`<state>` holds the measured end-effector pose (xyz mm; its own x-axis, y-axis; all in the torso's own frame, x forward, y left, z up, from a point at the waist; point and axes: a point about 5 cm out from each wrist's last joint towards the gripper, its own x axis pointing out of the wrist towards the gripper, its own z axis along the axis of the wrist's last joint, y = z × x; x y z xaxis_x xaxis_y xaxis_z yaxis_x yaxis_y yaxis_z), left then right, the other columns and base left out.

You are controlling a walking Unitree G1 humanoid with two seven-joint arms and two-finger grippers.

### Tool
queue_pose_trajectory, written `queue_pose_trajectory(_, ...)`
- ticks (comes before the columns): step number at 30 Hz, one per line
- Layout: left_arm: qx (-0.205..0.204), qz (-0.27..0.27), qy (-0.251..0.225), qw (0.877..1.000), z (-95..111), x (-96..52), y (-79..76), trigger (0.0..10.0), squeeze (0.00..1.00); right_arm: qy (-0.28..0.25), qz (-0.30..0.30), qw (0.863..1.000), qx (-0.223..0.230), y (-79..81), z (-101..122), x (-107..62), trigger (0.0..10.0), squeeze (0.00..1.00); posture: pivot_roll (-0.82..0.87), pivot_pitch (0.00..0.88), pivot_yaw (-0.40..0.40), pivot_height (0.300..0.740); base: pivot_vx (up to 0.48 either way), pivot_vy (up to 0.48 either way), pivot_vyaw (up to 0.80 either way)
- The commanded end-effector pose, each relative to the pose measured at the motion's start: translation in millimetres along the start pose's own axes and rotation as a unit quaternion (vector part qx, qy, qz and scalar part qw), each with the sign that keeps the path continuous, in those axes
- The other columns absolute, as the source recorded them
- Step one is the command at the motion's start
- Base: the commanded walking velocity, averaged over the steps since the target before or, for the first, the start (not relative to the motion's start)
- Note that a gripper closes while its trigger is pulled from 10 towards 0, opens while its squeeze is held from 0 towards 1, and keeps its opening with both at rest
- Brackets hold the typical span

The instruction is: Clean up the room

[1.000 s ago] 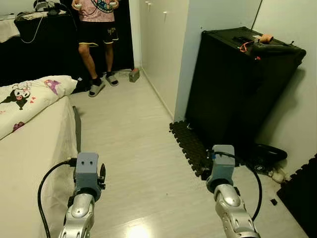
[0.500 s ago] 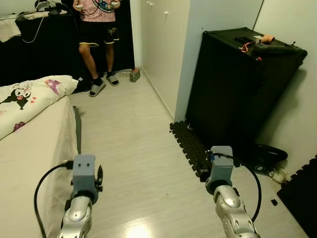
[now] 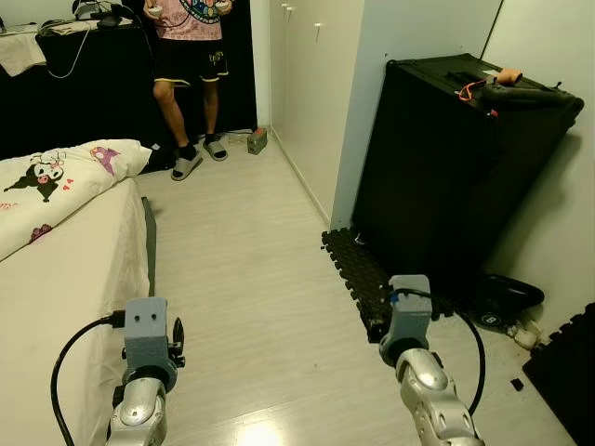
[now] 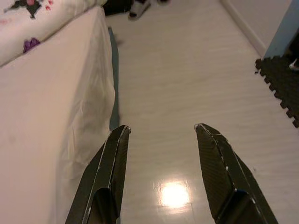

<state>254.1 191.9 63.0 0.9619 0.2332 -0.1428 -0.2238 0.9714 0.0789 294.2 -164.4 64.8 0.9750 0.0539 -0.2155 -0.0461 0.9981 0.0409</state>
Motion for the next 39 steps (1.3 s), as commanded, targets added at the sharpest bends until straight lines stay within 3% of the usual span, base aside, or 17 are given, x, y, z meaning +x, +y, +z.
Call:
queue_pose_trajectory(1,0.011,0.004,0.004,1.0,-0.7,-0.8,3.3,10.0,0.0,0.01,-0.004,1.0,0.012,-0.2,-4.9,0.1,10.0,0.0,-0.01,0.057,-0.02,0.733,0.0,0.0,0.0)
queue_pose_trajectory(19,-0.036,-0.021,-0.011,0.999,9.1,0.9,-4.4,10.0,0.0,0.001,-0.014,1.0,0.012,2.0,-7.0,-1.6,10.0,0.0,-0.02,0.053,0.016,0.733,0.0,0.0,0.0)
queue_pose_trajectory(39,-0.04,-0.033,-0.017,0.999,13.1,2.3,-5.0,10.0,0.0,0.003,-0.018,1.0,0.015,2.0,-8.1,-1.0,10.0,0.0,-0.02,0.052,0.02,0.733,0.391,0.0,0.0)
